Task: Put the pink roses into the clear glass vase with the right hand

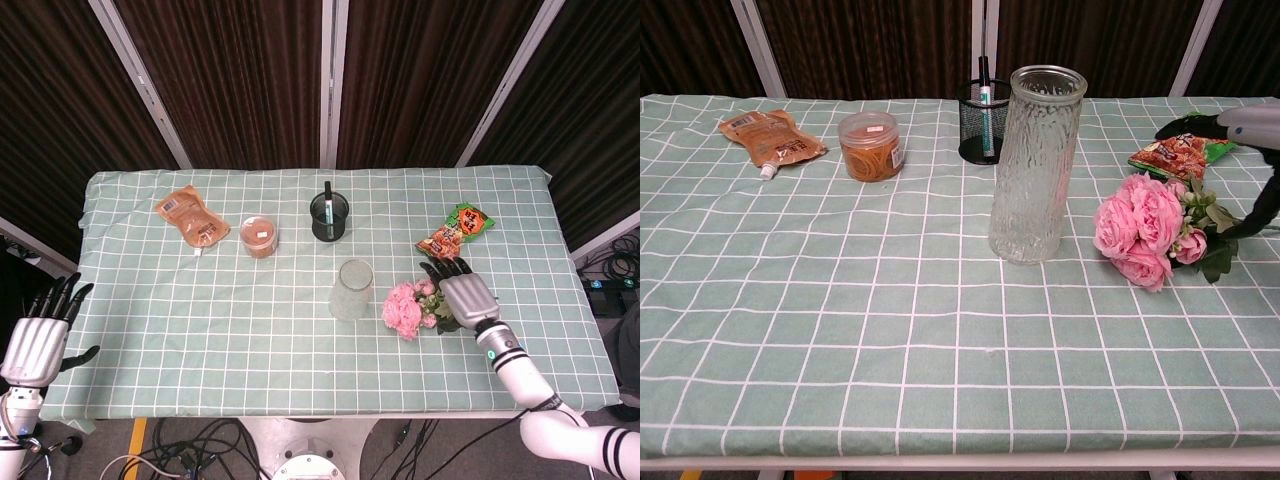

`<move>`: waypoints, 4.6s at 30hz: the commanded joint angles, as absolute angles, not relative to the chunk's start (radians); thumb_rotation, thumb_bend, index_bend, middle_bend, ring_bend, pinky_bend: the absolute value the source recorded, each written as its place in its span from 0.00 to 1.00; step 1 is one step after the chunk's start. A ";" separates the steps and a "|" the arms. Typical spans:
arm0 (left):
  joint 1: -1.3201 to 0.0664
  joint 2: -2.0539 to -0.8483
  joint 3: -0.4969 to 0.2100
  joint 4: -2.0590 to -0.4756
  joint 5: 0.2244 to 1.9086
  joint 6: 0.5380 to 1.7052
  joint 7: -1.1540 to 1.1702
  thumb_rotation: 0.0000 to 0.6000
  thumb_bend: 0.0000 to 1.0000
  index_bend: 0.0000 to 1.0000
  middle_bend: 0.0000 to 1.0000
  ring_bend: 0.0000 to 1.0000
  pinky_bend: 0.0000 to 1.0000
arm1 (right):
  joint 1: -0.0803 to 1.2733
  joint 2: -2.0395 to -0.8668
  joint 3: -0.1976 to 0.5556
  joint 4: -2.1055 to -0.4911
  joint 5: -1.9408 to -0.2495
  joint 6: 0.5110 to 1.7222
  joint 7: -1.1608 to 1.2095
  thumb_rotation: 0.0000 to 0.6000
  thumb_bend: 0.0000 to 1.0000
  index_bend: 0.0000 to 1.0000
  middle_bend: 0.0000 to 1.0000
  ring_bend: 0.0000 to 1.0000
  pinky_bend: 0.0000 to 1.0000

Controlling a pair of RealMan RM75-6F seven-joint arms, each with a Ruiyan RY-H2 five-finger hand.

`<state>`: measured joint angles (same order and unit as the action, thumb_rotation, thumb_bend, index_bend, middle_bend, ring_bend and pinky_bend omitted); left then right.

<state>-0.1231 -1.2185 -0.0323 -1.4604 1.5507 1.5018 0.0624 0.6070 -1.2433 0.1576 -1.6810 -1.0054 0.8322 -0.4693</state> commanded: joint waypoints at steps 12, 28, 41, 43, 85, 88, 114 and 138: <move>-0.122 -1.222 -0.028 -1.442 1.545 1.494 0.045 1.00 0.00 0.11 0.00 0.00 0.12 | 0.713 -1.367 0.077 -1.609 -0.849 0.809 -0.611 1.00 0.00 0.00 0.00 0.00 0.00; -0.120 -1.233 -0.021 -1.406 1.537 1.481 0.024 1.00 0.00 0.11 0.00 0.00 0.12 | 0.701 -1.473 0.062 -1.497 -0.918 0.916 -0.555 1.00 0.28 0.31 0.32 0.29 0.51; -0.121 -1.230 -0.019 -1.414 1.536 1.476 0.038 1.00 0.00 0.11 0.00 0.00 0.12 | 0.661 -1.302 0.127 -1.657 -1.045 1.031 -0.438 1.00 0.30 0.49 0.44 0.41 0.61; -0.122 -1.230 -0.020 -1.416 1.535 1.474 0.039 1.00 0.00 0.11 0.00 0.00 0.12 | 0.655 -1.231 0.157 -1.728 -1.066 1.059 -0.418 1.00 0.30 0.49 0.44 0.41 0.61; -0.113 -1.231 -0.023 -1.376 1.530 1.490 0.018 1.00 0.00 0.11 0.00 0.00 0.12 | 0.767 -1.489 0.480 -1.766 -1.283 1.315 0.576 1.00 0.22 0.51 0.45 0.40 0.56; -0.111 -1.230 -0.024 -1.371 1.530 1.493 0.012 1.00 0.00 0.11 0.00 0.00 0.12 | 0.779 -1.509 0.476 -1.727 -1.302 1.306 0.594 1.00 0.22 0.51 0.45 0.40 0.56; -0.109 -1.247 -0.020 -1.331 1.521 1.477 -0.012 1.00 0.00 0.11 0.00 0.00 0.12 | 0.754 -1.554 0.358 -1.522 -1.355 1.194 0.718 1.00 0.08 0.48 0.42 0.35 0.54; -0.111 -1.243 -0.013 -1.359 1.536 1.477 0.001 1.00 0.00 0.11 0.00 0.00 0.12 | 0.678 -1.187 0.202 -1.605 -1.473 1.035 0.819 1.00 0.00 0.00 0.00 0.00 0.00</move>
<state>-0.1109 -1.2427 -0.0135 -1.3587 1.5356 1.4766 0.0012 0.7011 -1.2397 0.2276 -1.5821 -1.4684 1.0513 0.8481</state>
